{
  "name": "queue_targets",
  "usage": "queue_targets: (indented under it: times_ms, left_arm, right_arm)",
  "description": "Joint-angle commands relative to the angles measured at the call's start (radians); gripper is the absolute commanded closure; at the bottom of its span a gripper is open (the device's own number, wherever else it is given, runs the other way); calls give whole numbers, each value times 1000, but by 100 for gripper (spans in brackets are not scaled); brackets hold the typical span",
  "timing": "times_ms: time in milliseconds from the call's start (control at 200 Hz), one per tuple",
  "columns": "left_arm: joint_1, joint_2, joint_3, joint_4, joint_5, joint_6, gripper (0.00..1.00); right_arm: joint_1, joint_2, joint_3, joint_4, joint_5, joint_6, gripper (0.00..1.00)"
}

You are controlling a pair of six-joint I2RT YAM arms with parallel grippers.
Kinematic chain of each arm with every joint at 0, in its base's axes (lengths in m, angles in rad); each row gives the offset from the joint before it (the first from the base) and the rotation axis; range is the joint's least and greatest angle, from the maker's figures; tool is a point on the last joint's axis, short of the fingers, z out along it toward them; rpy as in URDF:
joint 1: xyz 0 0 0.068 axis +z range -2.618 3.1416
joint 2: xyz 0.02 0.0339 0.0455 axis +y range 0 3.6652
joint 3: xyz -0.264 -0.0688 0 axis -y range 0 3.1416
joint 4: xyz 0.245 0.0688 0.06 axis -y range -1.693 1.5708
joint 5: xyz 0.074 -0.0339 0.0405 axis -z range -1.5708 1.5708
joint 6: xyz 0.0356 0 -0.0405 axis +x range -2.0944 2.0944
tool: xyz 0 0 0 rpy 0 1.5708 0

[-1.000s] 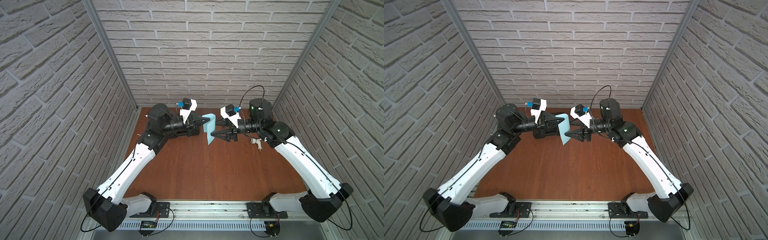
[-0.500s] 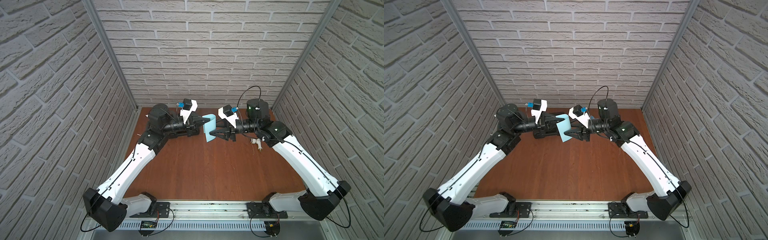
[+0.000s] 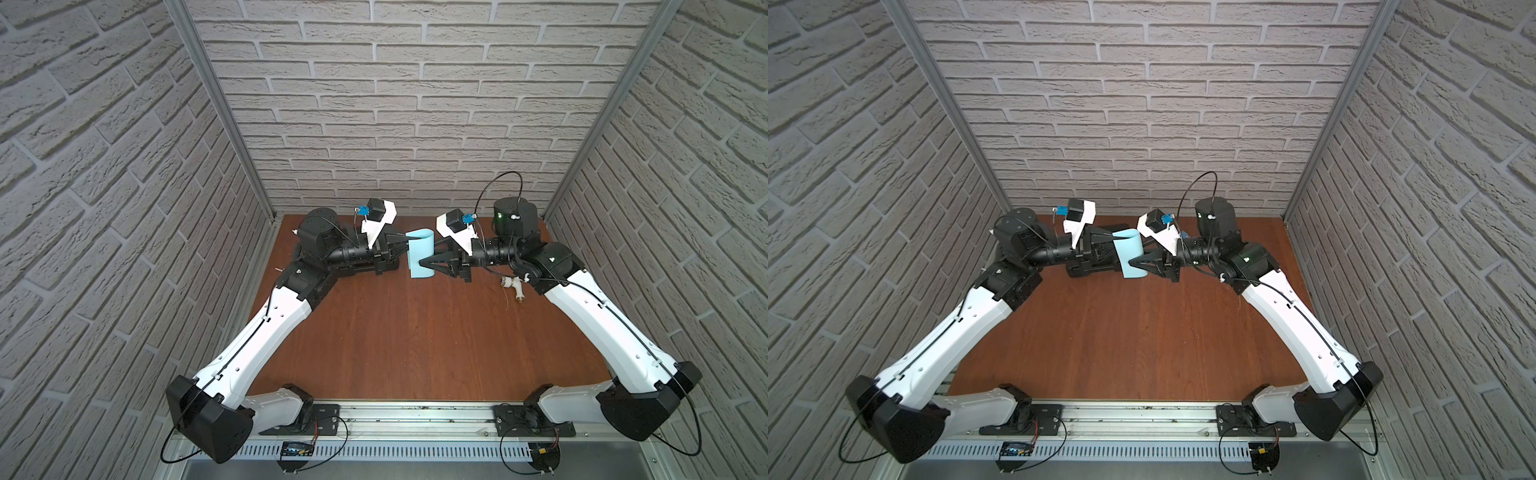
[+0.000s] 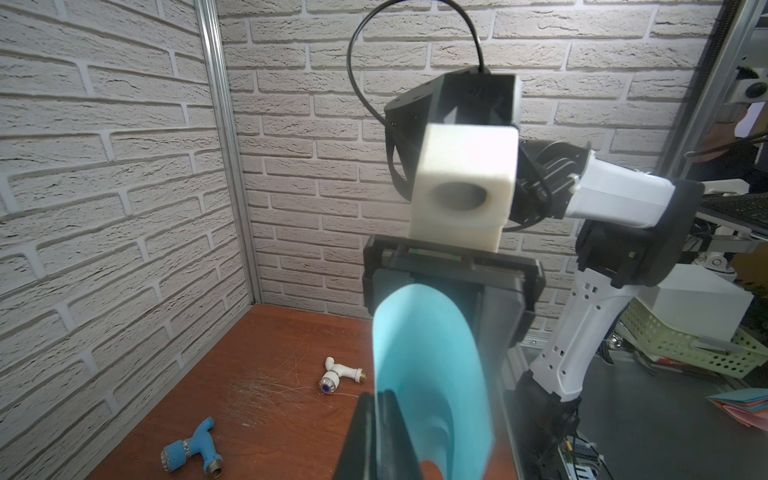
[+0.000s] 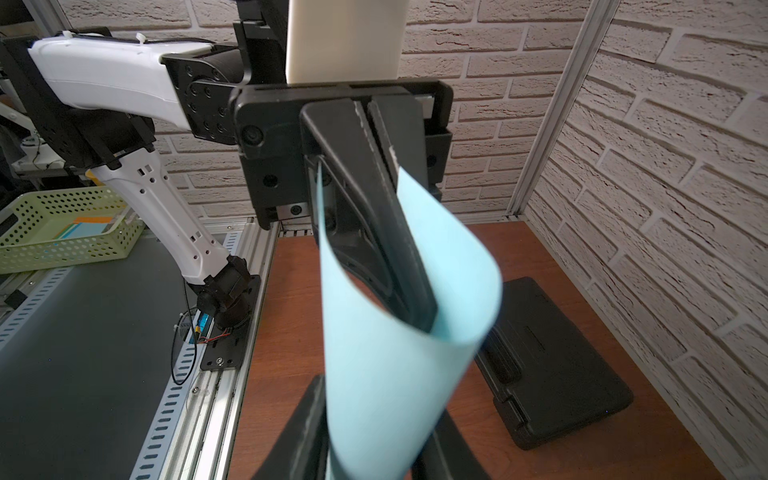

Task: Fold the square paper along the opposite sides
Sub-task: Fold the paper.

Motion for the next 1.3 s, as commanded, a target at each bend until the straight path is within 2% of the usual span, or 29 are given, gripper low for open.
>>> queue_targets:
  times_ms: [0,610,675,825,1020,1165,1295]
  left_arm:
    - [-4,-12,18,14,3,14,100]
    - [-4,-9,25,19,4,15,100]
    - [-4,-9,26,18,6,15,100]
    - [-5,-10,21,19,6,17,100]
    - [-4,-11,21,18,5,18,100]
    - [-5,-10,14,18,3,21,100]
    - [-4,-11,4,23,1,18,100]
  right_arm:
    - [7,-9,6,36,-5,-3,67]
    - [16,13,9,15,-8,-15,68]
    - [19,16,12,13,-8,-15,70]
    - [21,15,13,15,-4,-15,84]
    - [22,5,11,21,-3,-12,83]
    - [22,-7,8,30,-2,-6,77]
    - [22,-17,4,39,-3,-3,75]
